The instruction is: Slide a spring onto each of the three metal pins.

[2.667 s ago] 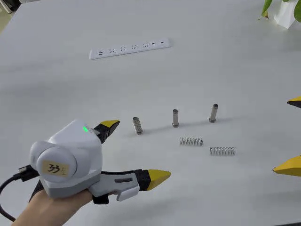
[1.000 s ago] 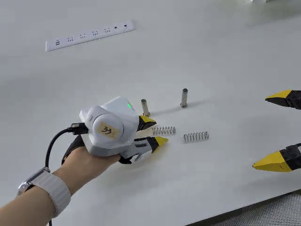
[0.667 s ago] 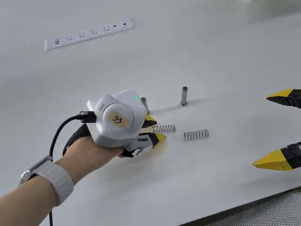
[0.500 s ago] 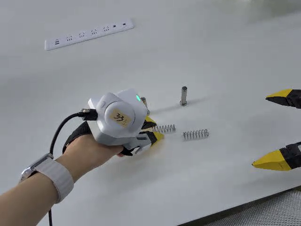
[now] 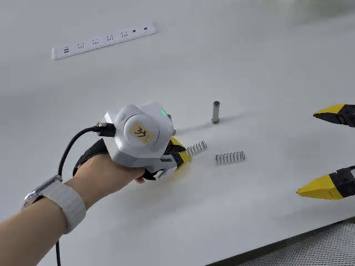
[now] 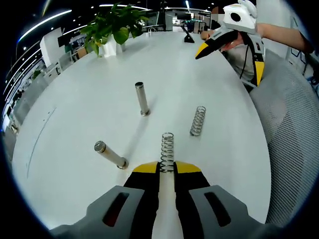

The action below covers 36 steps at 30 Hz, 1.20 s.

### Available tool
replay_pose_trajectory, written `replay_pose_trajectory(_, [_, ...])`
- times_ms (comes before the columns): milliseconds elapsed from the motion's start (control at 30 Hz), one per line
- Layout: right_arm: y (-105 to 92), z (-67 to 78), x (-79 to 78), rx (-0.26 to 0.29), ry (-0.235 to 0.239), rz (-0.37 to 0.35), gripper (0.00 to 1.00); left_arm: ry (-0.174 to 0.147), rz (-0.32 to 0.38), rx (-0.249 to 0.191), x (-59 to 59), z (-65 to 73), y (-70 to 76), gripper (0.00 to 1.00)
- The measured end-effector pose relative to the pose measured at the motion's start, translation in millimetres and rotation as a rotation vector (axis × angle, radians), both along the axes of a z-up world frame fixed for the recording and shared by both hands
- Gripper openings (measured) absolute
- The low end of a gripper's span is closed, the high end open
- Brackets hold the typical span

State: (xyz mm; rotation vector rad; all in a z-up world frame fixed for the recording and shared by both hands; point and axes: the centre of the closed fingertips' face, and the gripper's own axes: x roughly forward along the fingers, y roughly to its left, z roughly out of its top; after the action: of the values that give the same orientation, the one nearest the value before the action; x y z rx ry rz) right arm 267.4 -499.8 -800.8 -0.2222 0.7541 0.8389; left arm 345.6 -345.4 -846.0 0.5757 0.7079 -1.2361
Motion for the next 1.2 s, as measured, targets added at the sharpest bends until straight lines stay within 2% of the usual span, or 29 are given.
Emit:
replay_pose_trajectory(67, [0.5, -0.4, -0.2, 0.003, 0.001, -0.002, 0.95, -0.003, -0.01, 0.008, -0.5, -0.1, -0.2, 0.07])
replay_pose_trajectory(167, [2.2, -0.7, -0.5, 0.005, 0.002, -0.001, 0.95, 0.011, 0.008, 0.015, 1.0, -0.6, 0.1, 0.07])
replay_pose_trajectory(433, [7.4, -0.1, 0.0, 0.009, 0.002, 0.007, 0.95, 0.023, 0.017, 0.006, -1.4, -0.3, 0.5, 0.06])
replay_pose_trajectory(733, [13.9, 4.8, 0.5, 0.013, -0.005, 0.02, 0.95, 0.021, 0.053, -0.044, -1.2, 15.0, 4.0, 0.06])
replay_pose_trajectory(800, [15.5, 6.3, 0.9, 0.014, -0.008, 0.024, 0.95, 0.034, 0.067, -0.07, -3.9, 18.9, 5.1, 0.06])
replay_pose_trajectory(967, [21.0, 10.8, 2.1, 0.019, -0.017, 0.039, 0.95, 0.041, 0.1, -0.115, -10.7, 27.5, 10.0, 0.06])
replay_pose_trajectory(1200, [30.4, 15.4, 1.1, 0.018, -0.023, 0.069, 0.94, 0.038, 0.139, -0.146, -21.1, 32.1, 18.7, 0.06])
